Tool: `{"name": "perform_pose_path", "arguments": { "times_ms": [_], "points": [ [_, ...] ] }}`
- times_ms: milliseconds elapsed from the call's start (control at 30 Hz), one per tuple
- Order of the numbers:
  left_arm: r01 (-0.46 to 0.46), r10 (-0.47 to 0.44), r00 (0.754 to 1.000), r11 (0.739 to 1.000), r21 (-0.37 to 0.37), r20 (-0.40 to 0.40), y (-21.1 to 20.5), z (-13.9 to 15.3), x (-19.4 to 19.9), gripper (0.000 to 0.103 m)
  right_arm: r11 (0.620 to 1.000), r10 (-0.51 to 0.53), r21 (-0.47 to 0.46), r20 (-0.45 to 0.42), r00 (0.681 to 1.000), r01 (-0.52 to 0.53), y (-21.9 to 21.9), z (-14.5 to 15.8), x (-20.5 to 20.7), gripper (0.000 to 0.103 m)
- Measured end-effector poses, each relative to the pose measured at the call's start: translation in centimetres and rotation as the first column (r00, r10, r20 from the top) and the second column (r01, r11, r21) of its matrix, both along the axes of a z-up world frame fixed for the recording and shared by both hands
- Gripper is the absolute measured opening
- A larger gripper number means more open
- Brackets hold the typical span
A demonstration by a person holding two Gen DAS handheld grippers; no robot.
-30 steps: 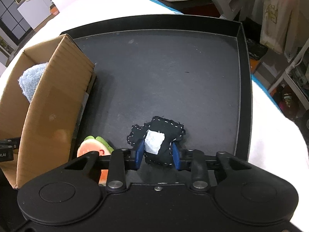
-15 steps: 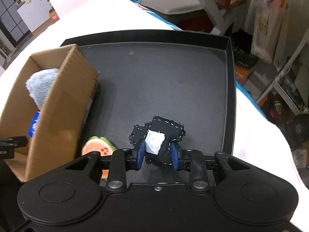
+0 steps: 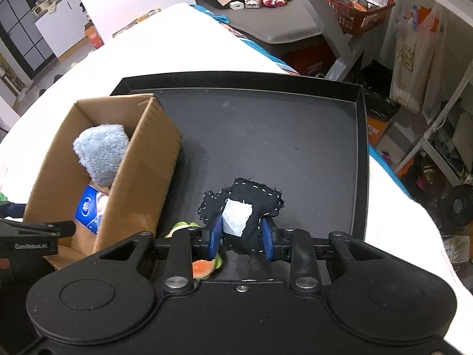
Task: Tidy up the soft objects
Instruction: 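Carry the black patch plush with the right tool into the box and release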
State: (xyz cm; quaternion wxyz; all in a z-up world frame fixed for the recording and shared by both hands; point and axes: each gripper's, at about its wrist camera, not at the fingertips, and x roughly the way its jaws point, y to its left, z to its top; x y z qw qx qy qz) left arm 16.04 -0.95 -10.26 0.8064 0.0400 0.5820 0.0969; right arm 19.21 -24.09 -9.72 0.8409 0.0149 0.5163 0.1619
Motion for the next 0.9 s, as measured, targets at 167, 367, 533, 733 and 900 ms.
{"name": "perform_pose_path", "arguments": {
  "times_ms": [167, 367, 533, 733, 900],
  "points": [
    [-0.003, 0.003, 1.0, 1.0, -0.011, 0.002, 0.7, -0.2, -0.2, 0.073, 1.0, 0.008, 0.015, 0.016, 1.0, -0.009, 1.0, 1.2, -0.2, 0.029],
    [-0.006, 0.006, 1.0, 1.0, -0.027, 0.014, 1.6, -0.2, -0.4, 0.072, 0.999, 0.024, 0.02, 0.042, 0.999, -0.025, 2.4, 2.9, -0.4, 0.029],
    [-0.012, 0.013, 1.0, 0.998, -0.054, 0.023, 2.4, -0.2, -0.7, 0.069, 0.999, 0.032, 0.025, 0.068, 0.997, -0.034, 3.7, 4.1, -0.5, 0.029],
    [-0.015, 0.018, 0.999, 0.997, -0.076, 0.037, 3.3, -0.3, -1.0, 0.067, 0.998, 0.054, 0.026, 0.082, 0.995, -0.056, 5.3, 5.2, -0.5, 0.03],
    [-0.026, 0.031, 0.998, 0.995, -0.099, 0.049, 4.0, -0.5, -1.1, 0.062, 0.996, 0.078, 0.026, 0.082, 0.994, -0.08, 6.7, 5.8, -0.6, 0.03]
  ]
}}
